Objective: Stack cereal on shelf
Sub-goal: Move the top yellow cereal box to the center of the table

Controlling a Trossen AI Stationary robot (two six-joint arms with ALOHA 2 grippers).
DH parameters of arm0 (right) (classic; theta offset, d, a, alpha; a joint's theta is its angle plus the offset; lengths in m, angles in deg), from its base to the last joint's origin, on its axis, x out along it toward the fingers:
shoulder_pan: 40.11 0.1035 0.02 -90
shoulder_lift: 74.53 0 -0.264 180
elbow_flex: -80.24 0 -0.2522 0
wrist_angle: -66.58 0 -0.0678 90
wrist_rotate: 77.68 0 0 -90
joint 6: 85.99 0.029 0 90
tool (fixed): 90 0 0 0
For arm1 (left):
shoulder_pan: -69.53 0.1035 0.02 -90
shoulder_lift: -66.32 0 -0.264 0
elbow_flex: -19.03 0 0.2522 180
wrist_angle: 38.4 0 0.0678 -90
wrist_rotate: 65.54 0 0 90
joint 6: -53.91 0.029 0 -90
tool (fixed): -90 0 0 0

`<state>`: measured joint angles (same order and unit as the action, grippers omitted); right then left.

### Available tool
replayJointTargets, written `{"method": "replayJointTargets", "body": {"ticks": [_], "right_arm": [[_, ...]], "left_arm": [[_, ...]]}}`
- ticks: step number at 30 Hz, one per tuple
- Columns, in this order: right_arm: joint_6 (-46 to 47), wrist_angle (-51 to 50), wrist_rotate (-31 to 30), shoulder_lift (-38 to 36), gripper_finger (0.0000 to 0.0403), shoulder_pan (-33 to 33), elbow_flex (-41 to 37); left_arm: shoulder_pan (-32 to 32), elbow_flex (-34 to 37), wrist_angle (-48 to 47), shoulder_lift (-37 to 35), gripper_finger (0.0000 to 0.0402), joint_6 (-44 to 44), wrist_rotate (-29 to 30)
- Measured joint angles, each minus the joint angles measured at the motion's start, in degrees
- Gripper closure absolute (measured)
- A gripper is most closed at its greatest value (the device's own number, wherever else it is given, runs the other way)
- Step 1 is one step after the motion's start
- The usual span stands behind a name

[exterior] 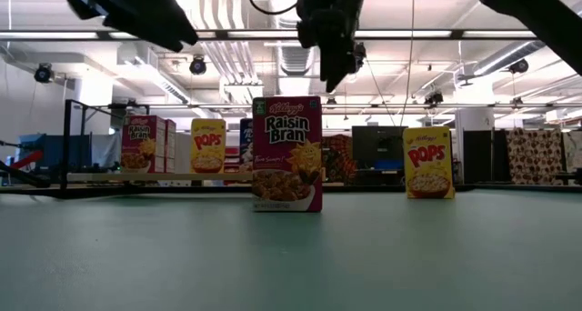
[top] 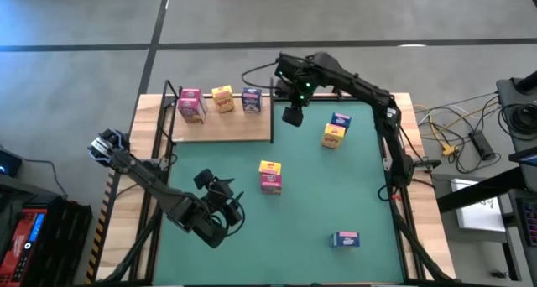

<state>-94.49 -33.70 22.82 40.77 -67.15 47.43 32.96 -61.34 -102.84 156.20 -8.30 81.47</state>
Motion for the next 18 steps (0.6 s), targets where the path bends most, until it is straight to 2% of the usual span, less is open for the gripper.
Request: {"method": "replayJointTargets", "body": {"ticks": [3,6,11,18], "right_arm": [[0.1,-0.1,0.0,-2.4,0.0166,1.2,-3.9],[0.0,1.2,0.0,-6.9,0.0170,2.4,-11.3],[3.3,11.3,-0.7,-18.3,0.0172,3.1,-28.4],[10.7,19.0,-7.4,-35.1,0.0172,3.1,-51.7]], "left_arm": [[1.5,0.0,4.3,0.0,0.0180,6.2,-0.4],[3.3,0.0,8.3,0.0,0.0180,12.9,-3.0],[6.0,0.0,12.8,0.0,0.0180,22.0,-7.2],[6.9,0.0,18.8,0.0,0.0180,27.7,-8.6]]}}
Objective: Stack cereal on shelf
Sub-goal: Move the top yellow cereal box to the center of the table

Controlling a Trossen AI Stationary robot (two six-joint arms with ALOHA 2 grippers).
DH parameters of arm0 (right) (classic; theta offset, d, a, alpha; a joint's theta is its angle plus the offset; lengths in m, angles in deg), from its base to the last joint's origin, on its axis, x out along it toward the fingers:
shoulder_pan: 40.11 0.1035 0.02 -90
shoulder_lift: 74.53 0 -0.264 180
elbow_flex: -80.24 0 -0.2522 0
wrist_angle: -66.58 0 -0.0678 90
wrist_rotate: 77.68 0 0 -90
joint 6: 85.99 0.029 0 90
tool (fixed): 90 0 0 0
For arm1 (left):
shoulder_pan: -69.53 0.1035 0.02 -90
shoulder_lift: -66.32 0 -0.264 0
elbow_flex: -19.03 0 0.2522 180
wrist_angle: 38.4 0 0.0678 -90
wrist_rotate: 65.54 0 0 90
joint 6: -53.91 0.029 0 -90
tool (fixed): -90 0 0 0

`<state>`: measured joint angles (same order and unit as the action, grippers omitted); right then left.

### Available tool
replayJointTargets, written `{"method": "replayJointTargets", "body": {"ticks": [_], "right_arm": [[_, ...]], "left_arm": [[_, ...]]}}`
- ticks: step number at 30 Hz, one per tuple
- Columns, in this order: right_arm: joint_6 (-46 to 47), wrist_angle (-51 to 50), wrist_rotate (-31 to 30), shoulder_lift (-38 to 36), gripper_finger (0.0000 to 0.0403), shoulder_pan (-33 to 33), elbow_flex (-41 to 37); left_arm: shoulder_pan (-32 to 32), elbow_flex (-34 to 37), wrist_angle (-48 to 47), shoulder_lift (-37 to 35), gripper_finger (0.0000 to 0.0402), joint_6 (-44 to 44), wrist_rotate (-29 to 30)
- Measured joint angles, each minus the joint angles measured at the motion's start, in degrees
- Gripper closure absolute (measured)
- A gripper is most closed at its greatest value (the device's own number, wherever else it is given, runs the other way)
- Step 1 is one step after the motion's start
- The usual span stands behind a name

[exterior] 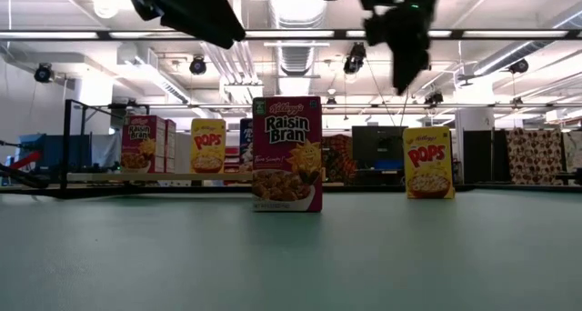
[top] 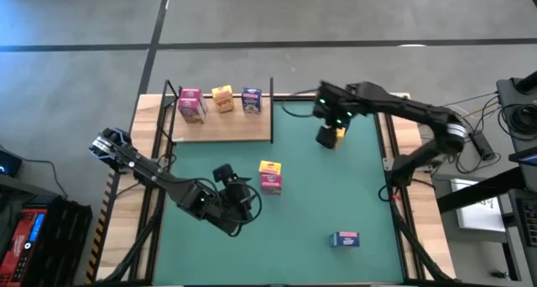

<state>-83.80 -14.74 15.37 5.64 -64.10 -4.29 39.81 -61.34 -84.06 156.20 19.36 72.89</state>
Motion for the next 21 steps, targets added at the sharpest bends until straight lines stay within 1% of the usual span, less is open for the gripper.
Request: {"method": "replayJointTargets", "body": {"ticks": [3,5,7,9,12,17,21], "right_arm": [[2.9,6.1,-2.9,-6.2,0.0173,0.0,-8.5],[3.1,10.8,-3.2,-9.4,0.0174,0.0,-13.4],[1.4,15.2,-3.3,-11.5,0.0174,0.0,-17.4],[0.3,17.4,-3.9,-12.5,0.0172,0.0,-20.1],[-0.8,17.7,-4.6,-12.6,0.0165,-0.4,-22.4],[-2.3,18.9,-4.8,-10.6,0.0148,-0.9,-24.6],[-3.7,19.1,-8.9,-9.5,0.0138,-1.1,-24.5]], "left_arm": [[0.0,0.0,1.5,0.0,0.0180,0.0,0.2],[0.0,0.0,2.2,0.0,0.0180,0.2,0.4],[0.0,0.0,3.0,0.0,0.0180,0.9,0.5],[0.0,0.0,3.7,0.0,0.0180,1.0,0.5],[0.0,0.0,4.0,0.0,0.0180,1.0,0.5],[0.0,0.0,4.3,0.0,0.0180,1.0,0.5],[0.0,0.0,4.9,0.0,0.0180,1.0,0.5]]}}
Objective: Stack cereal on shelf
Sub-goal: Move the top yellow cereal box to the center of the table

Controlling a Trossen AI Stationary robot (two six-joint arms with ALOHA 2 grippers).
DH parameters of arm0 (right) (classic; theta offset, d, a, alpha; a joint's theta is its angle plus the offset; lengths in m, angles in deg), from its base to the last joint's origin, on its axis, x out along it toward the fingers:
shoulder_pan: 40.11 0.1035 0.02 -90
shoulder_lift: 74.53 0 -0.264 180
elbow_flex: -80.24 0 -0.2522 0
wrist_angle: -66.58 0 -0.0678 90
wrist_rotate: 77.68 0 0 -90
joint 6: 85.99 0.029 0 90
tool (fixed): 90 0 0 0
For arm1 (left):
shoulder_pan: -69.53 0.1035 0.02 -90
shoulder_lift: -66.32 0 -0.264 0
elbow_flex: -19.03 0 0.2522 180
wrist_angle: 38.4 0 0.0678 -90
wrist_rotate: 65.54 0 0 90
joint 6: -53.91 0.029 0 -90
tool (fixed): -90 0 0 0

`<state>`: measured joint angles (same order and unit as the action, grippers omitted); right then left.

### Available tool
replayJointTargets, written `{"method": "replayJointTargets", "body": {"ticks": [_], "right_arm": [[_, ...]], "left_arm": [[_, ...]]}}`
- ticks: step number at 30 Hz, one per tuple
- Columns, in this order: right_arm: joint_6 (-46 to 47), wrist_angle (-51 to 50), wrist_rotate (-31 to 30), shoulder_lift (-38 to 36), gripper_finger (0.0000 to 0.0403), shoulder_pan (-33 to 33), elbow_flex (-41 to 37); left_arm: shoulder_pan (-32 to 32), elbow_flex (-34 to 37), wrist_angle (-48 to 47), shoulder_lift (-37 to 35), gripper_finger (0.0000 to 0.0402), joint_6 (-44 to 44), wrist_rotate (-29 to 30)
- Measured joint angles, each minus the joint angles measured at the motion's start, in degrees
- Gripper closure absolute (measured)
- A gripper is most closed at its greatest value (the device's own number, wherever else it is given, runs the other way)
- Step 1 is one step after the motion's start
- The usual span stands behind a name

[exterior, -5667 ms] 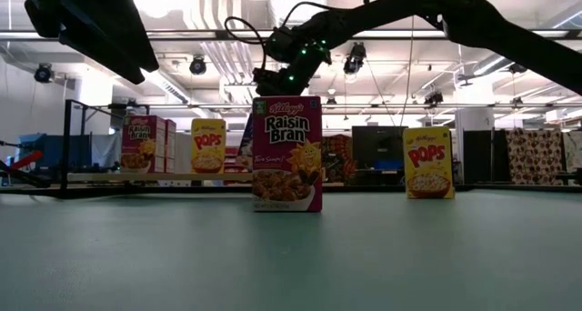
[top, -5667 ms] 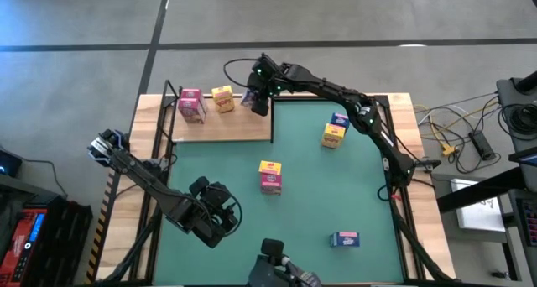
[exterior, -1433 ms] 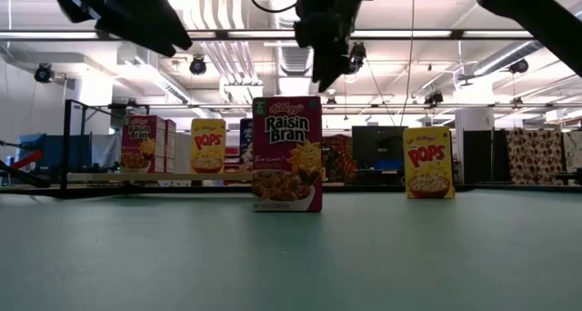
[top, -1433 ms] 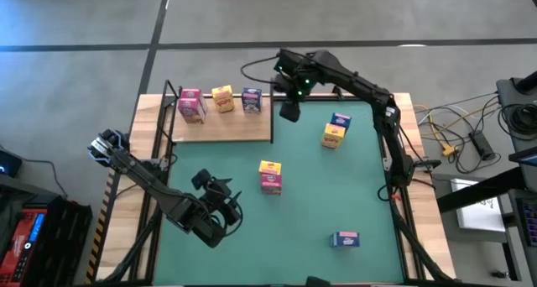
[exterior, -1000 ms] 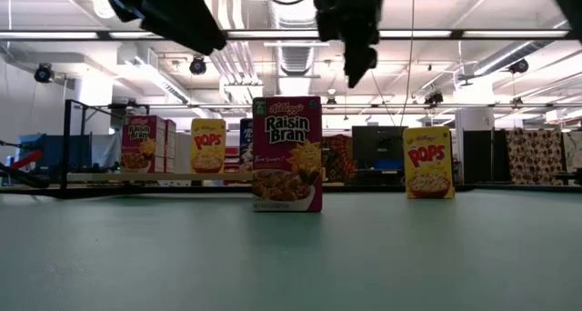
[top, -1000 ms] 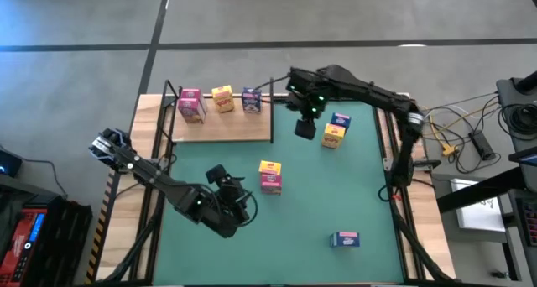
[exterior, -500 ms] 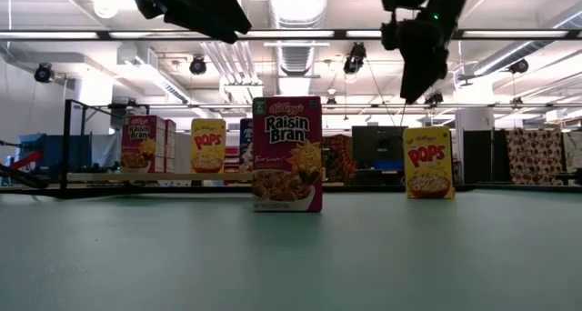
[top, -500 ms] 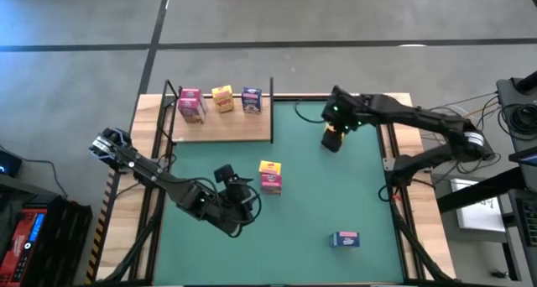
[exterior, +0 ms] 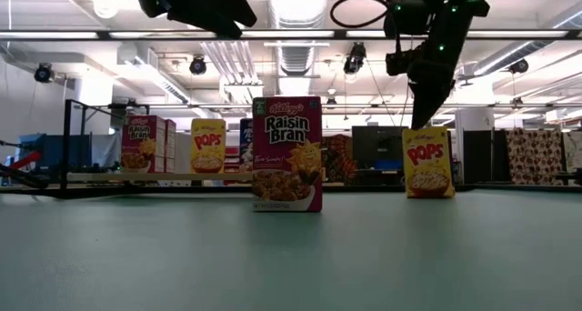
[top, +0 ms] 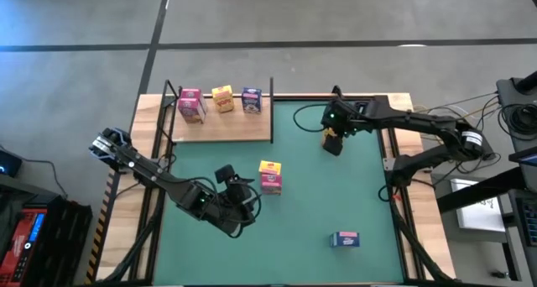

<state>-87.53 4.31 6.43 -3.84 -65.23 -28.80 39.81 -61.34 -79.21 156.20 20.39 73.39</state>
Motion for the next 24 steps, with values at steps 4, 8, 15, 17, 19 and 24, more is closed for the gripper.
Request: {"method": "replayJointTargets", "body": {"ticks": [4,8,15,17,19,24], "right_arm": [[-0.1,-0.8,-0.7,0.3,0.0133,0.0,1.4],[-0.4,-0.6,-0.5,-0.1,0.0135,0.0,3.7],[-0.4,-0.8,-0.5,-0.1,0.0140,0.0,4.5],[-0.4,-1.5,-0.6,0.0,0.0139,0.0,3.9],[-0.6,-2.1,-0.6,0.3,0.0136,0.0,3.5],[-0.6,-2.2,-0.8,0.3,0.0133,0.0,3.0]], "left_arm": [[0.0,0.0,0.1,0.0,0.0180,0.0,0.0],[0.0,0.0,0.1,0.0,0.0180,0.0,0.0],[0.0,0.0,0.1,0.0,0.0180,0.0,0.0],[0.0,0.0,0.1,0.0,0.0180,0.0,0.0],[0.0,0.0,0.1,0.0,0.0180,0.0,0.0],[0.0,0.0,0.1,0.0,0.0180,0.0,0.0]]}}
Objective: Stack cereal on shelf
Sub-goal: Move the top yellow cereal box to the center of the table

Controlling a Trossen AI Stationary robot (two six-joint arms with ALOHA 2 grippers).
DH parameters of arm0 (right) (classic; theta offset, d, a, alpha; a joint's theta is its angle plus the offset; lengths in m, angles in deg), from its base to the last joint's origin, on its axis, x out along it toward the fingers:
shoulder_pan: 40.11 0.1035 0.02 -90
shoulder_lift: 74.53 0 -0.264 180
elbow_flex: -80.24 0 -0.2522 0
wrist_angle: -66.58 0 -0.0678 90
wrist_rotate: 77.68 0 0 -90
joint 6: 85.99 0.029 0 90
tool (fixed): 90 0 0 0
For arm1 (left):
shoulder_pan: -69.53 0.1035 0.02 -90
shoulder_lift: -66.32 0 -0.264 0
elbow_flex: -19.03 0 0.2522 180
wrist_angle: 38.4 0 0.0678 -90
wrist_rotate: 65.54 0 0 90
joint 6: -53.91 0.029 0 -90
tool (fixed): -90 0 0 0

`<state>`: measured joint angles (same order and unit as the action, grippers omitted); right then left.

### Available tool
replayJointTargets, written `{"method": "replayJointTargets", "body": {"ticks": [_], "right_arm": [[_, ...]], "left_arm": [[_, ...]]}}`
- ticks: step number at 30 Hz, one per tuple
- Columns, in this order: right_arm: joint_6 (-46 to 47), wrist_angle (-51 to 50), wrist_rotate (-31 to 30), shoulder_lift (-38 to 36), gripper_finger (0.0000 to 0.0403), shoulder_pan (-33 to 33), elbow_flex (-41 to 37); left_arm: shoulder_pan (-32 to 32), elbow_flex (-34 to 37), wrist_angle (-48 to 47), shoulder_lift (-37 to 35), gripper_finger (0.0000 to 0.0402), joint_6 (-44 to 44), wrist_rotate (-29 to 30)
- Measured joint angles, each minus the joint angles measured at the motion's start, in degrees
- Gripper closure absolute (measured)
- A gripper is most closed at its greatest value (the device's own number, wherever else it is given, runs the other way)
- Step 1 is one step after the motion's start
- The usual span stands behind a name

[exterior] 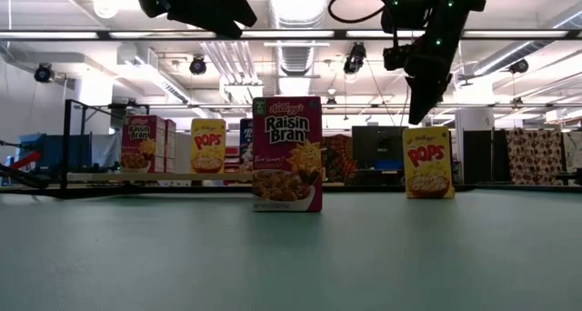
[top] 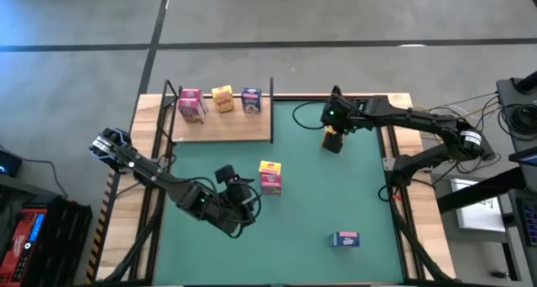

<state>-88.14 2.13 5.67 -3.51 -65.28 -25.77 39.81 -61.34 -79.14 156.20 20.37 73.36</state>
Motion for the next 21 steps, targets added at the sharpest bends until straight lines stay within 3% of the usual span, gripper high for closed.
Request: {"method": "replayJointTargets", "body": {"ticks": [4,21], "right_arm": [[0.0,0.0,-2.4,0.0,0.0133,0.0,-0.1],[0.2,0.2,-2.3,0.9,0.0123,-0.1,-4.5]], "left_arm": [[0.0,0.0,0.0,0.0,0.0180,0.0,-0.3],[0.0,0.0,0.0,0.0,0.0180,-0.2,-0.5]]}}
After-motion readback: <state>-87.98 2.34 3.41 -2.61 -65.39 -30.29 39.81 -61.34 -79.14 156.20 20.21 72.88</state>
